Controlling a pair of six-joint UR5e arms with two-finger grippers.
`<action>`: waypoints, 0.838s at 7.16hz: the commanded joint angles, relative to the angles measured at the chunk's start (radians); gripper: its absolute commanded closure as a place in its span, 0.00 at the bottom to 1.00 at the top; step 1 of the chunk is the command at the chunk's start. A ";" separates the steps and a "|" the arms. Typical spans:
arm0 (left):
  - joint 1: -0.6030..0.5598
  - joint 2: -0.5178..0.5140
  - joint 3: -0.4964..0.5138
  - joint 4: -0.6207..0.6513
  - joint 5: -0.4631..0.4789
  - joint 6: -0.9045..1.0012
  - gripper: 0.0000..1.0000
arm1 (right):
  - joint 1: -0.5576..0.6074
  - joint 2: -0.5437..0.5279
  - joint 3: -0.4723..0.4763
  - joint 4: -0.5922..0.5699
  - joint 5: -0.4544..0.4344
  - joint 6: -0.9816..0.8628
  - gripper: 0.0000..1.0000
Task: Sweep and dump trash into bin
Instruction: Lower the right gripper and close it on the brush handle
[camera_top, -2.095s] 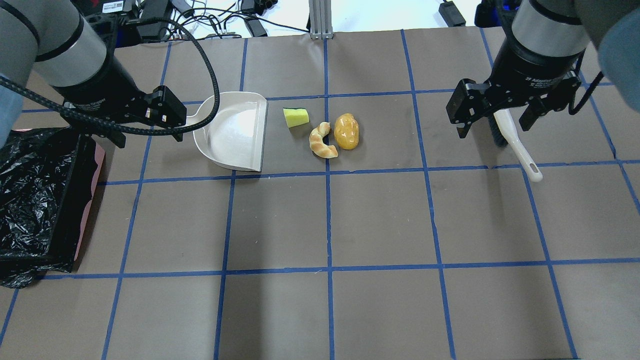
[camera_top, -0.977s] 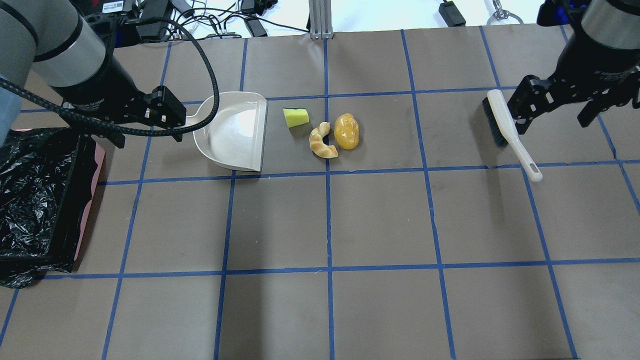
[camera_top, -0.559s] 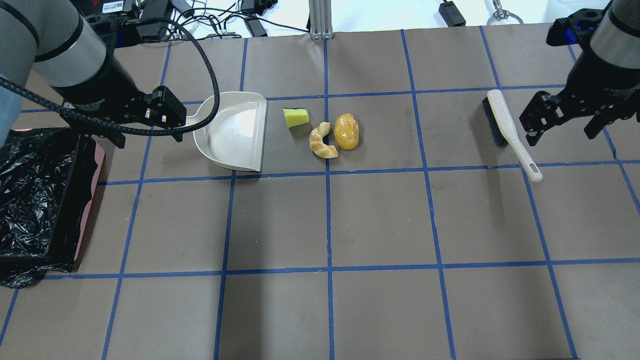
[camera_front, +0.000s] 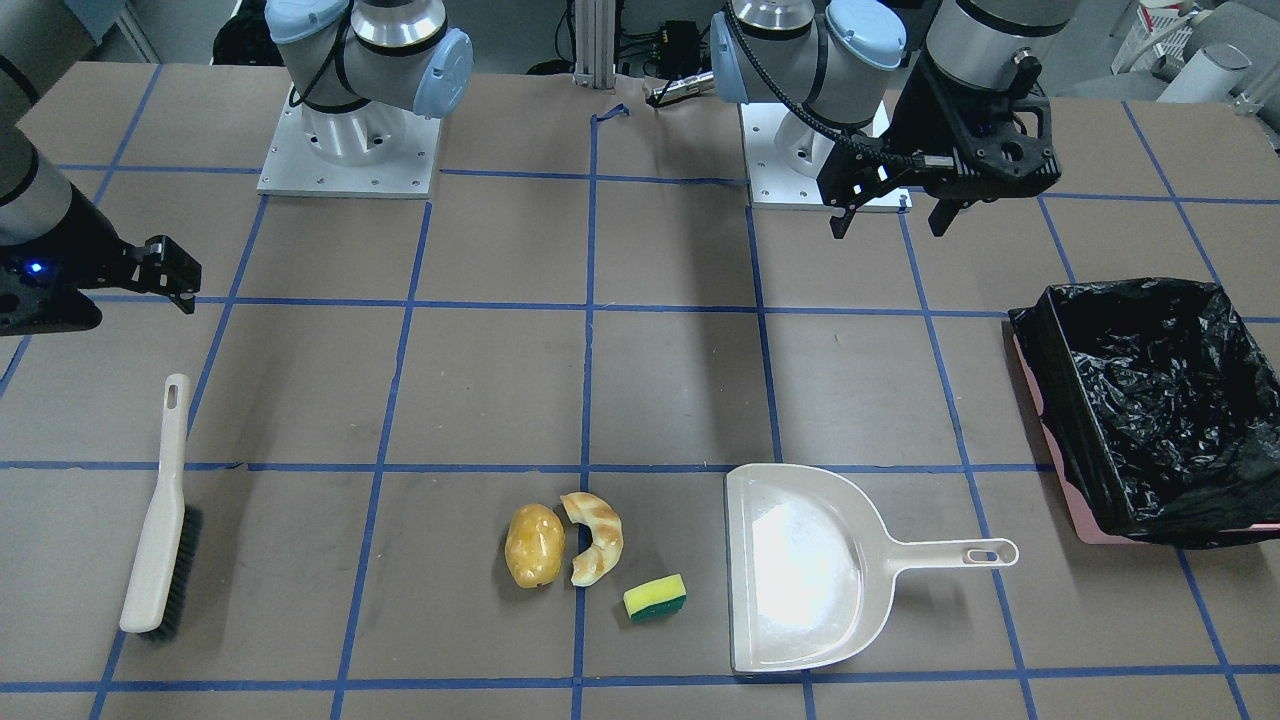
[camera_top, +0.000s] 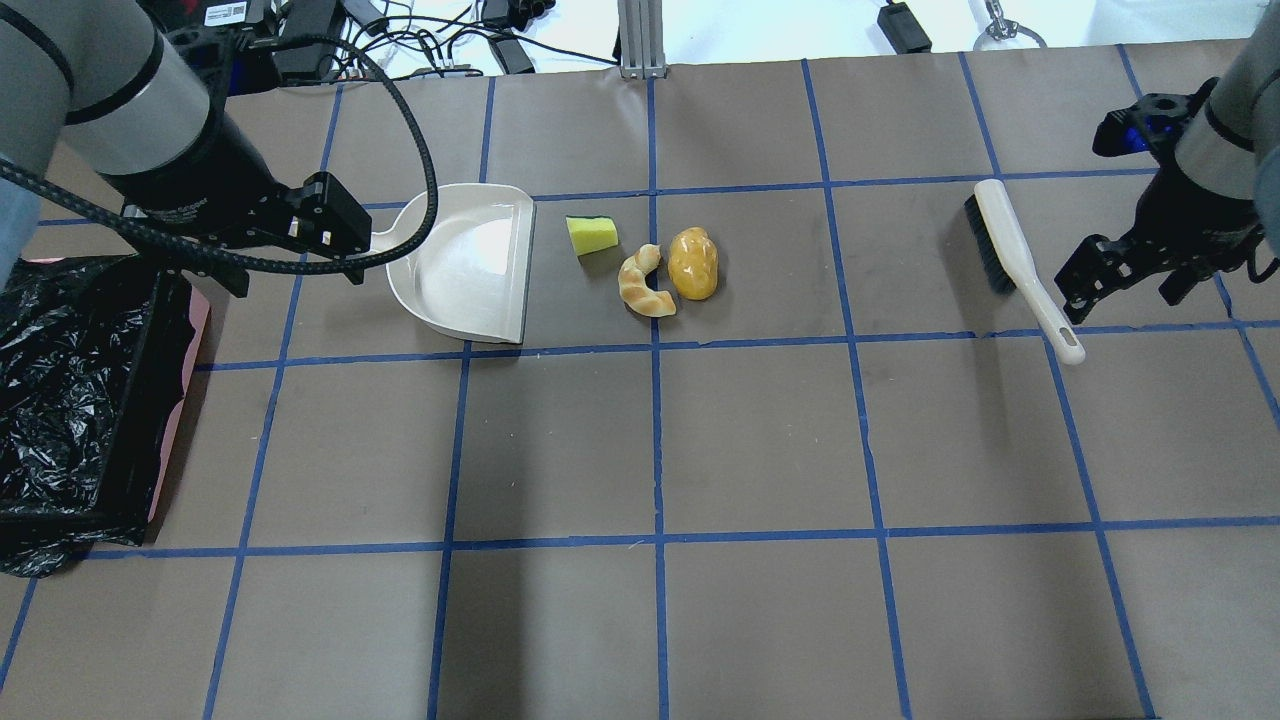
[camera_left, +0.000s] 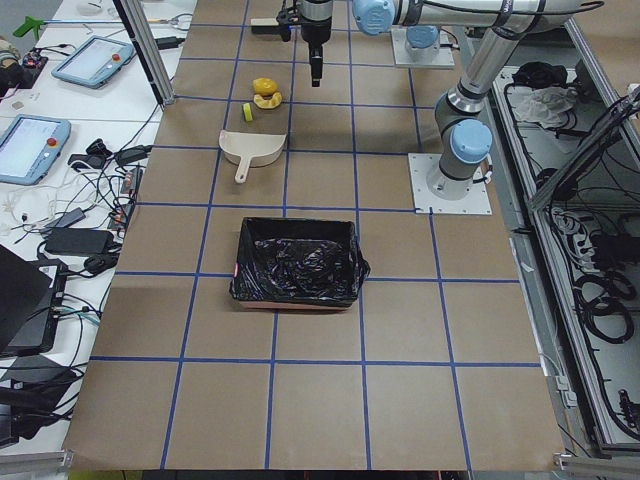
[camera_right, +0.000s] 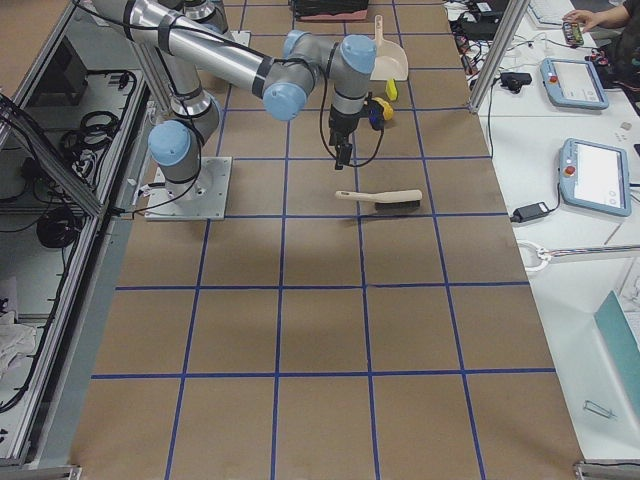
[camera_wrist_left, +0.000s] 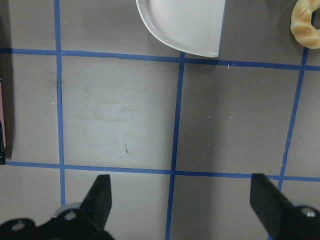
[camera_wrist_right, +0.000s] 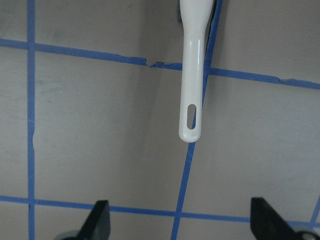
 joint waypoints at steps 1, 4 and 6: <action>0.000 -0.001 0.000 0.000 0.000 0.000 0.00 | -0.033 0.107 0.002 -0.059 0.002 -0.003 0.01; 0.000 -0.001 0.000 0.000 0.000 0.000 0.00 | -0.034 0.160 0.004 -0.095 0.004 0.009 0.00; 0.000 -0.001 0.000 0.000 0.000 0.000 0.00 | -0.034 0.205 0.002 -0.131 -0.008 0.014 0.00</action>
